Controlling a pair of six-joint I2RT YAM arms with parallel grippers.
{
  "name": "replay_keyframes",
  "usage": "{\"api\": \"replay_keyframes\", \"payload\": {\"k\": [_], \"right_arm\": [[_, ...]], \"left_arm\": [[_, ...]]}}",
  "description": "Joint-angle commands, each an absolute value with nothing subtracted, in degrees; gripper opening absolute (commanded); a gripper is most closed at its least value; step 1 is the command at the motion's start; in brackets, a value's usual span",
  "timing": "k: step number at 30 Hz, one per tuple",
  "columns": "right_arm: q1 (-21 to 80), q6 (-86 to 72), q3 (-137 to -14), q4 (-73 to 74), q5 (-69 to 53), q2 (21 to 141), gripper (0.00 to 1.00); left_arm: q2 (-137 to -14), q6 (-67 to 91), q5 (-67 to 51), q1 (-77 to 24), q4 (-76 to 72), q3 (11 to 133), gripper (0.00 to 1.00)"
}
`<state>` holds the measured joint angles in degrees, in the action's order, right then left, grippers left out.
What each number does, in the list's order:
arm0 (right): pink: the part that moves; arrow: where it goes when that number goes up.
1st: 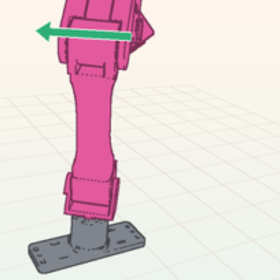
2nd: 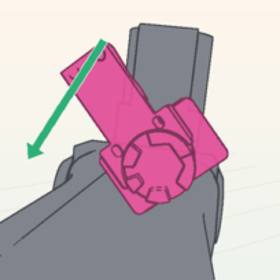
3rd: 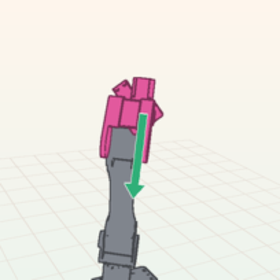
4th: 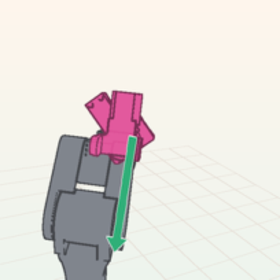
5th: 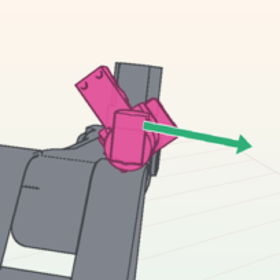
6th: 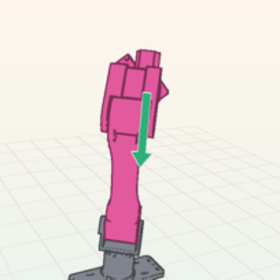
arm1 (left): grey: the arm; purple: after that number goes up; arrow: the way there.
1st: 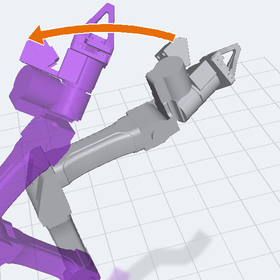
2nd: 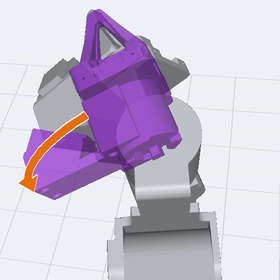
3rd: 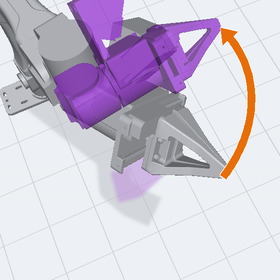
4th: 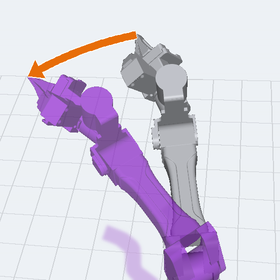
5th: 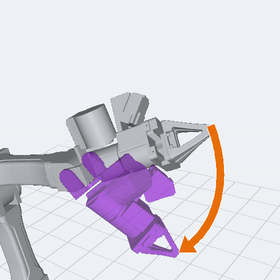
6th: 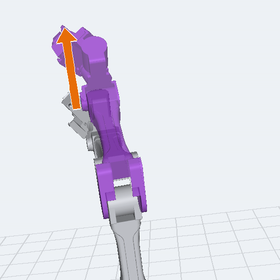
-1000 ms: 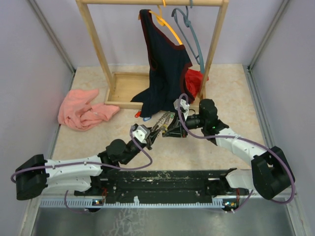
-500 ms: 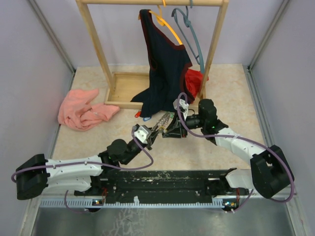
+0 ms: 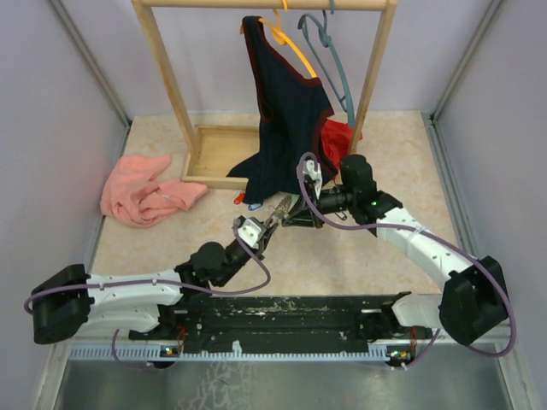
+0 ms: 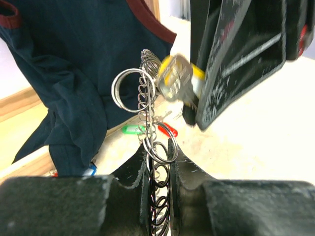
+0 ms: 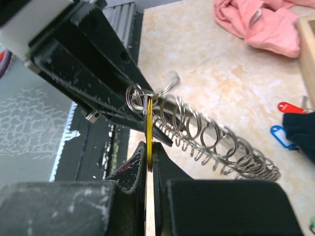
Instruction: Remove the keys from the keyring
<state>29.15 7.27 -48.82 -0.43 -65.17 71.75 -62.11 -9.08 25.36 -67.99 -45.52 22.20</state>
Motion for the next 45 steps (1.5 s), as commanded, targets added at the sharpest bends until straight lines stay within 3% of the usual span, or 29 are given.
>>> {"api": "replay_keyframes", "payload": {"k": [1, 8, 17, 23, 29, 45], "right_arm": [[29.7, 20.8, -56.2, 17.4, -59.1, 69.4, 0.0], [29.7, 26.8, -60.7, 26.8, -50.7, 68.6, 0.0], [29.8, 29.6, -63.2, 30.8, -45.8, 68.2, 0.0], [29.8, 31.2, -63.6, 32.2, -47.2, 67.9, 0.0], [29.8, 34.3, -64.1, 34.7, -50.7, 67.5, 0.0], [30.8, 44.7, -65.0, 41.3, -46.7, 64.4, 0.0]], "left_arm": [[-65.2, -10.1, 28.4, -67.4, -49.1, 21.8, 0.0], [-68.8, -7.7, 28.8, -65.8, -49.3, 21.7, 0.0], [-71.8, -7.0, 18.6, -64.3, -51.9, 20.1, 0.01], [-71.4, -5.7, 14.8, -63.9, -55.6, 17.6, 0.34], [-67.7, -5.3, 4.5, -63.2, -55.5, 14.9, 0.52], [-46.6, -1.5, -16.0, -51.2, -47.6, 11.7, 0.61]]}}
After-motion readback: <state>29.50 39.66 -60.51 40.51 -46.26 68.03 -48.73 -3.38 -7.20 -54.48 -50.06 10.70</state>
